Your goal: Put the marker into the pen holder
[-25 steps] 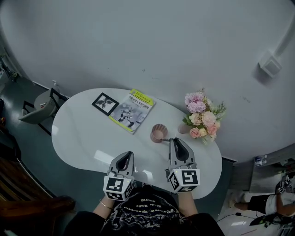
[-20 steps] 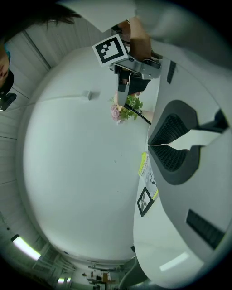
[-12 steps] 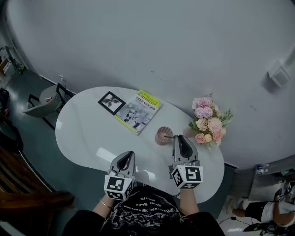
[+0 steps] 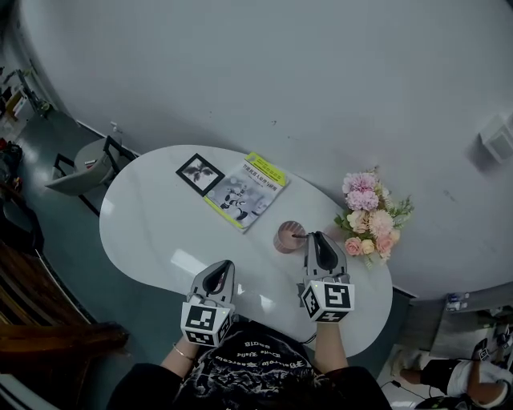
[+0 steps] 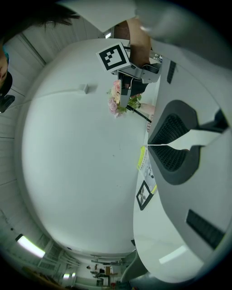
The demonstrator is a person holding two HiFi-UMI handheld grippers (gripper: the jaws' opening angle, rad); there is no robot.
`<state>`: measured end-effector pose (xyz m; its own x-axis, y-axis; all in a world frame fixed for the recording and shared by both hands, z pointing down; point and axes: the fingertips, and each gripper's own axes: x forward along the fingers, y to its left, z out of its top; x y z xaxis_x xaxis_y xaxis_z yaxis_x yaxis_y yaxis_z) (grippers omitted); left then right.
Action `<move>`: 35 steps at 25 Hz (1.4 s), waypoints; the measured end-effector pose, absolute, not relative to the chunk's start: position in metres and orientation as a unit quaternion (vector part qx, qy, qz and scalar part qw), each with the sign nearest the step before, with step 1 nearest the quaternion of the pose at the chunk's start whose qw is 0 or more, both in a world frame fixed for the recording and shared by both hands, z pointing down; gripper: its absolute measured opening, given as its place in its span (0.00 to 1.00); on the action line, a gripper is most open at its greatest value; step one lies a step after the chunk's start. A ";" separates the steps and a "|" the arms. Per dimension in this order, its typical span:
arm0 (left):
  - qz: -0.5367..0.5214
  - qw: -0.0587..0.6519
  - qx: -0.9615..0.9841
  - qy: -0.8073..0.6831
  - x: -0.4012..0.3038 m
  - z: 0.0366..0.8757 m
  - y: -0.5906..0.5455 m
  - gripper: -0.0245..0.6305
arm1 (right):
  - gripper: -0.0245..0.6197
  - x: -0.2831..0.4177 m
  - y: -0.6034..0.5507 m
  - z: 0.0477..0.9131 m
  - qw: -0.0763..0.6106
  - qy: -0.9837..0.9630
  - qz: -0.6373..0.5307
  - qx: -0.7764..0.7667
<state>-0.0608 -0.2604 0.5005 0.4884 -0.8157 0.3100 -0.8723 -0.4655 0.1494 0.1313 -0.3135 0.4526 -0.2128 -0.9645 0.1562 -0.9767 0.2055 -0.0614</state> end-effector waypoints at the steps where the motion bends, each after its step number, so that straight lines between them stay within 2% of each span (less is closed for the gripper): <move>1: 0.098 0.145 0.849 -0.499 -0.062 0.501 -0.262 0.08 | 0.14 0.132 -0.315 0.455 0.043 -0.776 0.076 0.625; 35: 0.121 0.151 0.832 -0.520 -0.058 0.509 -0.274 0.08 | 0.14 0.135 -0.339 0.515 0.091 -0.784 0.116 0.603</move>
